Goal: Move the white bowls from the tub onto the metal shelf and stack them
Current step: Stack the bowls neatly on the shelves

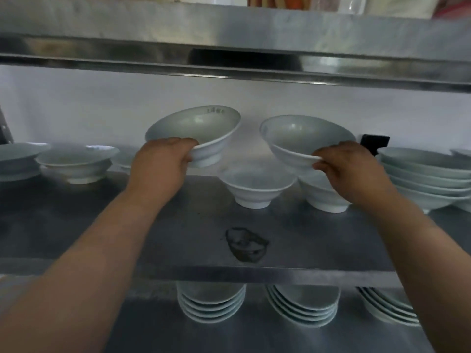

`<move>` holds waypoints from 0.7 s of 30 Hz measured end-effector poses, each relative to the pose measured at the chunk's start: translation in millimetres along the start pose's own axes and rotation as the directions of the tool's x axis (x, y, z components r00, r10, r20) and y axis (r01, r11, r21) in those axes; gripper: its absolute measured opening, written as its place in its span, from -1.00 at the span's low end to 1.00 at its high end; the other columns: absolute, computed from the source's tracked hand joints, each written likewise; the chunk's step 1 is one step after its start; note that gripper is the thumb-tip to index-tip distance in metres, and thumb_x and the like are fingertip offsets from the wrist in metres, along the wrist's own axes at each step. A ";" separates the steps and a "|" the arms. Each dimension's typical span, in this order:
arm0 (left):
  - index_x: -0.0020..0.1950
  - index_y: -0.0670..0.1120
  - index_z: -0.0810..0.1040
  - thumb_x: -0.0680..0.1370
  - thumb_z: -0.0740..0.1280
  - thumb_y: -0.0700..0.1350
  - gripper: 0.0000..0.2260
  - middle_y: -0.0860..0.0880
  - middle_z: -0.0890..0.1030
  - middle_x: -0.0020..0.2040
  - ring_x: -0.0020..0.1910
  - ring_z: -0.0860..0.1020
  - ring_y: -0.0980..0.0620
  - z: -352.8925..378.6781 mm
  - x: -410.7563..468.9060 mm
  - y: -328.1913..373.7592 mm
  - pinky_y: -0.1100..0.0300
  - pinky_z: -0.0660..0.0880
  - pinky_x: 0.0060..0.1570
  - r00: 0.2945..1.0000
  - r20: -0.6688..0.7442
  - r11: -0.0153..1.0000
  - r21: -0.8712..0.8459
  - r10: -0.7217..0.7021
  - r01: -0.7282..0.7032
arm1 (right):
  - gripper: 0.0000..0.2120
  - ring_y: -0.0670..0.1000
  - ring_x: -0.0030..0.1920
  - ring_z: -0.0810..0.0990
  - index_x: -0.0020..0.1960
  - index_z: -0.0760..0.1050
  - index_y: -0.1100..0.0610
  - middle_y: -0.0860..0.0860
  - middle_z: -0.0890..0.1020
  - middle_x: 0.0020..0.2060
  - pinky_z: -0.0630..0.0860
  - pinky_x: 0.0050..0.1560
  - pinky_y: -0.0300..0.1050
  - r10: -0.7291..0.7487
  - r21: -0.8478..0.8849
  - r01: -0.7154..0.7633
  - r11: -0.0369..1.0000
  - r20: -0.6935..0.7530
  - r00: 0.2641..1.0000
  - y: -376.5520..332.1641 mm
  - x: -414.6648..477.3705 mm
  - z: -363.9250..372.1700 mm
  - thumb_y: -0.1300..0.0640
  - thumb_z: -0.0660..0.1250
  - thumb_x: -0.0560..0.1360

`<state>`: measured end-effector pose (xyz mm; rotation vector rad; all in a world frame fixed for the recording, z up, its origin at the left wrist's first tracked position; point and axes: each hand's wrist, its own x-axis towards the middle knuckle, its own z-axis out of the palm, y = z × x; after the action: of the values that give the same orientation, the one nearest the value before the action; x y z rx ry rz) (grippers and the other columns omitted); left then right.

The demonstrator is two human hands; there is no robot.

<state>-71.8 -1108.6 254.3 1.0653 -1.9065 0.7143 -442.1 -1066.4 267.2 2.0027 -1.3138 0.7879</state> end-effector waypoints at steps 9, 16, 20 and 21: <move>-0.02 -0.06 0.61 0.43 0.28 -0.13 -0.82 -0.09 0.65 -0.15 -0.20 0.59 -0.18 87.7 20.6 81.1 0.03 0.54 -0.25 0.977 0.203 0.995 -0.093 0.062 -0.044 | -0.84 0.19 0.00 0.62 0.08 0.61 0.06 0.10 0.69 -0.03 0.52 -0.10 -0.02 0.215 -0.085 -0.201 0.976 0.197 0.957 76.8 -47.1 14.3 0.10 0.33 0.53; -0.01 -0.04 0.60 0.45 0.27 -0.12 -0.83 -0.06 0.65 -0.13 -0.17 0.59 -0.14 102.1 19.0 85.6 0.03 0.51 -0.21 0.941 0.330 0.997 0.001 0.071 -0.075 | -0.67 0.11 0.21 0.54 0.35 0.46 -0.09 0.02 0.61 0.22 0.49 0.10 -0.03 0.257 -0.048 -0.256 0.966 0.333 0.907 89.5 -49.0 13.8 0.02 0.26 0.58; -0.06 -0.08 0.56 0.41 0.20 -0.18 -0.81 -0.10 0.61 -0.17 -0.17 0.55 -0.17 101.9 25.9 88.9 0.10 0.36 -0.24 0.929 0.347 0.991 -0.035 0.131 -0.127 | -0.79 0.08 0.09 0.58 0.15 0.57 -0.06 -0.02 0.66 0.00 0.50 0.03 -0.04 0.177 0.076 -0.220 0.973 0.371 0.911 89.6 -52.9 11.1 -0.03 0.20 0.61; -0.05 -0.09 0.57 0.40 0.13 -0.14 -0.74 -0.11 0.61 -0.16 -0.16 0.55 -0.18 99.6 27.0 90.3 0.09 0.37 -0.22 0.928 0.342 0.989 -0.066 0.147 -0.132 | -0.77 0.05 -0.03 0.60 0.01 0.56 -0.05 -0.05 0.65 -0.16 0.51 -0.04 -0.03 0.153 0.113 -0.208 0.972 0.371 0.916 88.0 -55.4 11.8 -0.10 0.16 0.60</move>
<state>-196.8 -1153.4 219.9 1.0916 -2.3085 0.5891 -540.7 -1072.1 232.6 2.2459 -1.7141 0.6350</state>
